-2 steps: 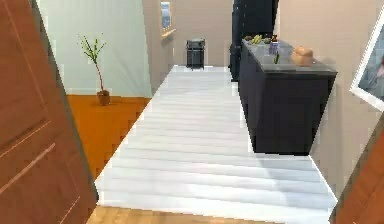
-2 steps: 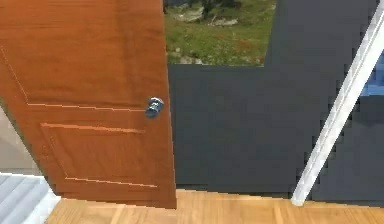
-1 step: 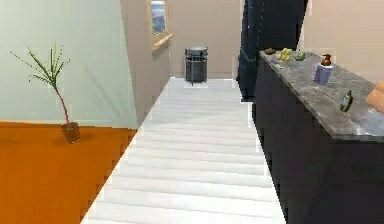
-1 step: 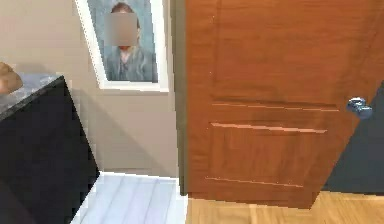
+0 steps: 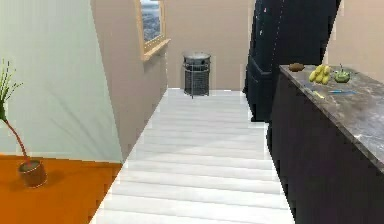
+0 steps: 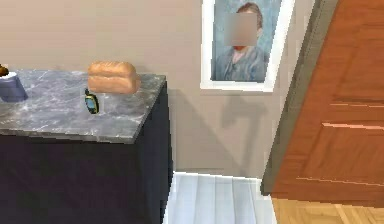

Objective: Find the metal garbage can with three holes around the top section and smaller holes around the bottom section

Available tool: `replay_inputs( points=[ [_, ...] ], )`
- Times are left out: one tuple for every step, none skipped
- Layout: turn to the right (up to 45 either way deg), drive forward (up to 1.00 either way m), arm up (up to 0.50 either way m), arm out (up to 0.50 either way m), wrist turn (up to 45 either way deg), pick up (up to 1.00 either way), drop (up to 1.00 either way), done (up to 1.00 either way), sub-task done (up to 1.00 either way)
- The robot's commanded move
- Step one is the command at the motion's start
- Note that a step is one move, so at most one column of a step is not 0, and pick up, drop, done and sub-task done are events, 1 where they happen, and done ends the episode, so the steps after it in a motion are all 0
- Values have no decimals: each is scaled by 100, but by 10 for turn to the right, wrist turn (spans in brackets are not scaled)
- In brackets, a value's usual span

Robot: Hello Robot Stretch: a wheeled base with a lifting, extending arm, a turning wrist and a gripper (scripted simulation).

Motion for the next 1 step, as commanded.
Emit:
replay_inputs(
  points=[
    [60,0,0,0,0,0,0,0,0]
  ],
)
